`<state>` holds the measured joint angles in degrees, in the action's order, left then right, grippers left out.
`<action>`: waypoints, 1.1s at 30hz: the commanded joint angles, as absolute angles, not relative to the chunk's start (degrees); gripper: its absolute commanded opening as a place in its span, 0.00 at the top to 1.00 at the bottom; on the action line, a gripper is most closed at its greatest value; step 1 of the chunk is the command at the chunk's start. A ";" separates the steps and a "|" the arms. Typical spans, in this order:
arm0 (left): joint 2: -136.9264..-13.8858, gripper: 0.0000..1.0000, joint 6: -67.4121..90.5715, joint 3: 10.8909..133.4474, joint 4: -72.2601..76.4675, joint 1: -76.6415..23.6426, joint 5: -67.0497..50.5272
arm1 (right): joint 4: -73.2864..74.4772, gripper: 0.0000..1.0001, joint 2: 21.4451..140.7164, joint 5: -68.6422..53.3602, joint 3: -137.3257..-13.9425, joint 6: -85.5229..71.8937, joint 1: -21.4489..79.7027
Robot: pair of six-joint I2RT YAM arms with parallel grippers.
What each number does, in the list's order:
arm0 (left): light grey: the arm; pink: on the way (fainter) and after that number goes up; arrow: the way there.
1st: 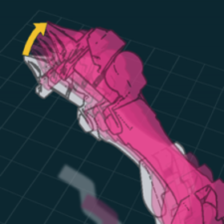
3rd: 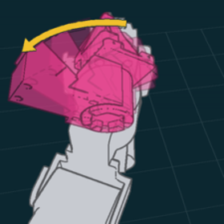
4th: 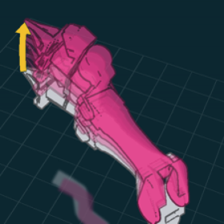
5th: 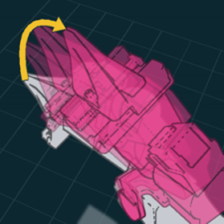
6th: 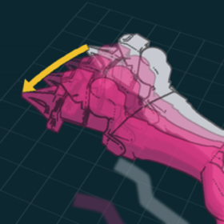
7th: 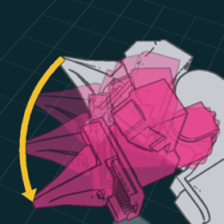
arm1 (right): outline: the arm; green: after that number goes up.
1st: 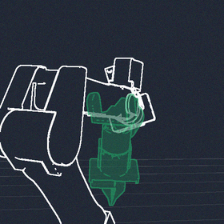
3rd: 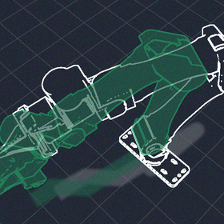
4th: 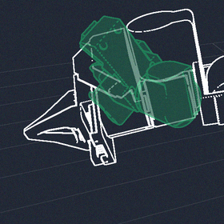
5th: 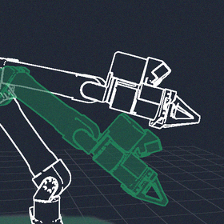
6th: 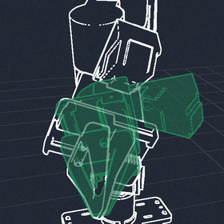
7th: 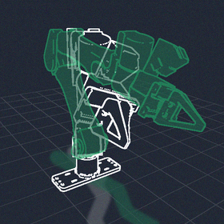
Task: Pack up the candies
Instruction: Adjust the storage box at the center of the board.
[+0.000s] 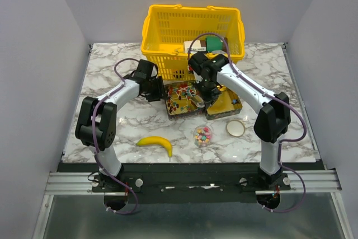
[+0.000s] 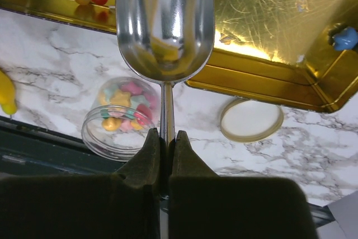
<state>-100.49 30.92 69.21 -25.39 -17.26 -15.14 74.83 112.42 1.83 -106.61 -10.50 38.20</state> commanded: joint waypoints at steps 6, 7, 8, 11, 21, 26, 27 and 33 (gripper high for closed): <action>-102.22 0.70 27.60 67.68 -27.07 -19.86 -10.20 | 73.30 0.99 110.92 10.10 -105.21 -6.24 41.92; -102.22 0.73 27.25 67.24 -27.07 -20.12 -10.02 | 72.78 0.99 110.66 10.11 -104.94 -5.81 41.84; -102.22 0.77 27.07 66.71 -27.16 -20.47 -10.02 | 72.60 0.99 110.57 9.76 -104.51 -5.37 42.01; -102.22 0.89 26.11 66.01 -27.60 -21.35 -9.23 | 71.90 0.99 109.51 10.81 -102.84 -4.22 42.19; -99.14 0.93 25.93 64.16 -30.06 -24.87 -7.56 | 70.66 0.99 103.01 7.66 -95.01 -0.88 42.89; -96.07 0.92 27.33 61.44 -29.88 -25.31 -8.17 | 71.54 0.99 100.90 5.19 -92.11 -0.70 43.68; -95.63 0.91 27.77 61.17 -29.62 -25.31 -8.61 | 71.63 0.99 100.46 4.84 -91.24 -0.70 44.03; -93.52 0.66 29.62 61.61 -29.70 -25.40 -8.09 | 71.98 0.99 100.63 4.31 -90.96 1.76 47.19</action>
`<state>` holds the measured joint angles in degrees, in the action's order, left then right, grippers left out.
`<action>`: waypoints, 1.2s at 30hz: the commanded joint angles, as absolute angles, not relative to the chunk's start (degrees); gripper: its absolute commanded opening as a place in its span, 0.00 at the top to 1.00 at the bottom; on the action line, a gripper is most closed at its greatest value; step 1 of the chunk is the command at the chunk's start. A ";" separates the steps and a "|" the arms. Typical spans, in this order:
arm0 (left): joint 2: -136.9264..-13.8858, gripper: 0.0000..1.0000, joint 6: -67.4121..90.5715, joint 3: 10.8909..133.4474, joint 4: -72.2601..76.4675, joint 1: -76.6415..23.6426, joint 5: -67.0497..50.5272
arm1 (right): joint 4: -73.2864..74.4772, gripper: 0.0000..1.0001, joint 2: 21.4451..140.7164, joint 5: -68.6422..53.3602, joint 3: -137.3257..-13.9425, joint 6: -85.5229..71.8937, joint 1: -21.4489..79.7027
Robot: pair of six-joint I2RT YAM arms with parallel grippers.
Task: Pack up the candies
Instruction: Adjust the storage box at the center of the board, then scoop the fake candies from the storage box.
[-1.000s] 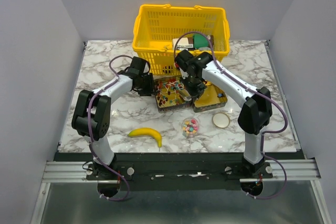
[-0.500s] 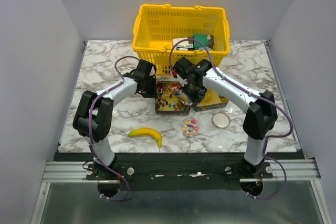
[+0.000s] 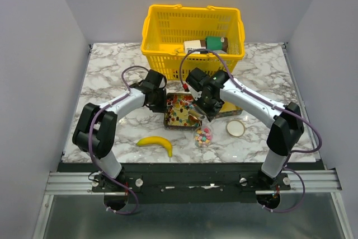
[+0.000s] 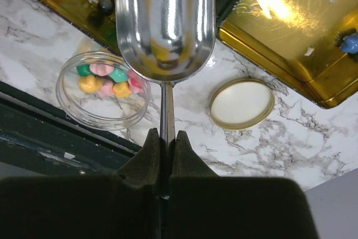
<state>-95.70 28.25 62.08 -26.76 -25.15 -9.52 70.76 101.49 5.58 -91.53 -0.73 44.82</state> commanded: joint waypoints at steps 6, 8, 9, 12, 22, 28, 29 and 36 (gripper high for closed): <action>-90.71 0.59 30.41 60.83 -30.50 -25.40 -6.42 | 72.68 0.99 102.48 3.69 -91.14 3.34 50.27; -90.44 0.61 30.41 60.21 -30.41 -25.40 -6.68 | 72.95 0.99 103.62 3.87 -91.75 3.69 50.45; -90.44 0.63 30.50 59.60 -30.24 -25.40 -6.94 | 73.04 0.99 104.15 3.87 -91.84 3.95 50.54; -91.05 0.75 30.59 58.36 -29.80 -25.40 -7.82 | 72.68 0.99 106.17 4.39 -92.11 5.53 50.54; -92.99 0.87 30.32 56.95 -28.83 -25.40 -9.49 | 71.81 0.99 111.00 3.34 -98.34 11.24 50.54; -92.55 1.00 30.23 56.87 -28.83 -25.40 -9.23 | 72.24 0.99 114.16 -7.81 -101.77 11.78 50.54; -92.37 1.00 30.32 56.78 -28.65 -25.40 -9.05 | 72.42 0.99 115.21 -9.04 -102.04 11.17 50.62; -91.93 1.00 31.20 55.64 -28.04 -25.40 -8.79 | 70.41 0.99 119.35 -15.73 -102.31 3.00 48.70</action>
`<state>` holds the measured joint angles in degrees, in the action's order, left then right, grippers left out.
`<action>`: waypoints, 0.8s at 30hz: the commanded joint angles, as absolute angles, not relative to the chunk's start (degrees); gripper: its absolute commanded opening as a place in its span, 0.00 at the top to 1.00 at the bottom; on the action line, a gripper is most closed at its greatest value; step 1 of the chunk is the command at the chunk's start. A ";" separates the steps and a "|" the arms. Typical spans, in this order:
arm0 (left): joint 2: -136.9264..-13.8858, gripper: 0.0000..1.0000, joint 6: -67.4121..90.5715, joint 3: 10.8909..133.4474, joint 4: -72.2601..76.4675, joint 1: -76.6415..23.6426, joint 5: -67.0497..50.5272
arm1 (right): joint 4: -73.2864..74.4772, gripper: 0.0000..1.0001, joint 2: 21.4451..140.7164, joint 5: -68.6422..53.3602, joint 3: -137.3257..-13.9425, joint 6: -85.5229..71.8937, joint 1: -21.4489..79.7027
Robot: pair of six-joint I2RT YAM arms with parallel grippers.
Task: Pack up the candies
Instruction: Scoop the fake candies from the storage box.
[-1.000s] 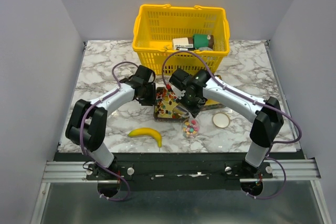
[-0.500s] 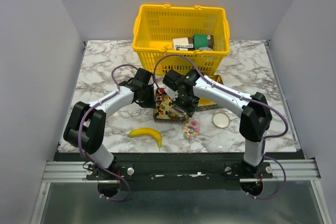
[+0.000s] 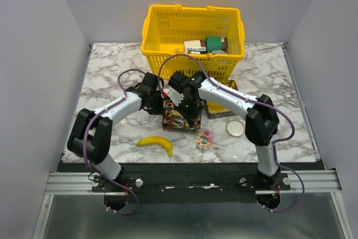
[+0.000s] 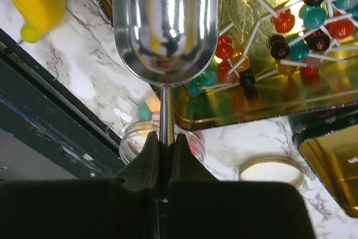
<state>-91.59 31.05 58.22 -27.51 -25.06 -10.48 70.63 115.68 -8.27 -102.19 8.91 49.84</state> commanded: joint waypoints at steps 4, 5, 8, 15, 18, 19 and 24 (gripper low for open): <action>-91.85 1.00 31.64 55.46 -27.95 -25.40 -8.70 | 66.72 0.99 118.92 -17.14 -99.94 -5.51 45.97; -92.02 1.00 31.81 55.55 -27.95 -25.40 -8.61 | 65.40 0.99 118.74 -17.75 -99.50 -6.49 45.36; -92.20 1.00 32.34 55.72 -28.12 -25.40 -8.35 | 62.94 0.99 118.21 -20.03 -97.74 -9.14 43.51; -92.37 1.00 34.01 56.25 -28.12 -25.40 -7.74 | 59.94 0.99 118.13 -23.20 -94.75 -12.48 41.75; -92.55 1.00 33.84 56.77 -28.21 -25.40 -7.91 | 58.89 0.99 117.86 -23.99 -93.69 -13.09 41.22; -92.64 1.00 33.84 56.86 -28.13 -25.31 -7.91 | 58.80 0.99 117.95 -24.52 -93.87 -13.27 40.96; -93.07 1.00 33.31 57.22 -27.69 -25.40 -8.61 | 60.03 0.99 121.02 -24.00 -97.73 -12.48 40.78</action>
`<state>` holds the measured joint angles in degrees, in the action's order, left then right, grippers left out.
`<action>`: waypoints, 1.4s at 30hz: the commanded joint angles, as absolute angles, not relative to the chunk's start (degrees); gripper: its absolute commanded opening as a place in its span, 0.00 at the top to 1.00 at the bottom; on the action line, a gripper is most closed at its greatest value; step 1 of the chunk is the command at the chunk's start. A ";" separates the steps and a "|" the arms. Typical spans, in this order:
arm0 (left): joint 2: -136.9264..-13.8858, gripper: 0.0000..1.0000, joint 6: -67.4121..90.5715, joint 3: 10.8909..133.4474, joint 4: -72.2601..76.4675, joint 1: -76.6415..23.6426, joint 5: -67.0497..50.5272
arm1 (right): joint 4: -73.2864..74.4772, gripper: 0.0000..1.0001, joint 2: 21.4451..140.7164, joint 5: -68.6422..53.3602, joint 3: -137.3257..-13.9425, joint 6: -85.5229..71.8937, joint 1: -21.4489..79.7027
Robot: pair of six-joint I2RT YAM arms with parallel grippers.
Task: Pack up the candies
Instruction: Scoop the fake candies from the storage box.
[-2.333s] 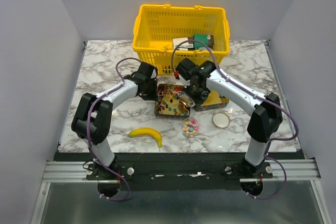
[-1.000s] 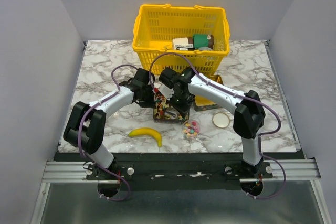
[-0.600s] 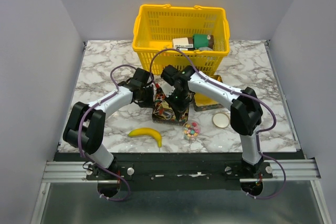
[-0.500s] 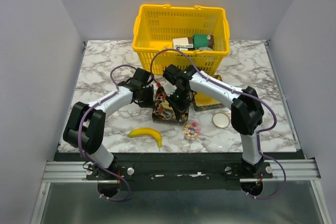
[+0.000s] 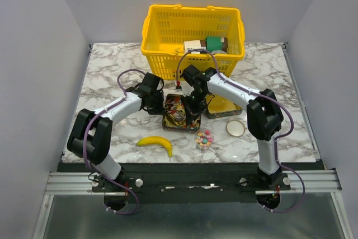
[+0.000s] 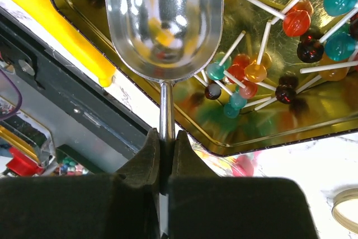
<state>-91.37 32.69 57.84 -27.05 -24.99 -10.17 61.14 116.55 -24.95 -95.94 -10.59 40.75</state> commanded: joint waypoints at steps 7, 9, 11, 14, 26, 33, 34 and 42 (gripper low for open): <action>-92.81 1.00 32.35 57.04 -27.42 -25.40 -8.79 | 58.63 0.99 124.45 -19.60 -98.61 -13.71 40.25; -92.81 1.00 31.82 56.95 -27.33 -25.40 -8.96 | 57.40 0.99 124.98 -19.25 -98.70 -15.11 39.64; -92.99 1.00 31.29 56.95 -27.25 -25.40 -9.05 | 56.61 0.99 125.24 -18.81 -98.88 -15.82 39.38; -93.16 1.00 30.76 56.78 -27.25 -25.40 -9.05 | 56.69 0.99 125.95 -17.14 -99.93 -16.00 38.85; -93.95 1.00 30.85 57.30 -26.89 -25.40 -9.84 | 49.49 0.99 124.28 -5.55 -96.95 -5.55 38.93; -95.01 1.00 31.90 60.29 -27.16 -25.40 -9.49 | 42.90 0.99 121.21 -0.62 -91.33 -1.50 40.08; -95.18 1.00 32.25 60.55 -26.98 -25.40 -9.49 | 42.46 0.99 121.03 -0.35 -90.97 -1.32 40.17; -96.50 1.00 33.57 62.75 -26.81 -25.31 -8.26 | 39.20 0.99 119.18 2.55 -88.16 -0.53 40.43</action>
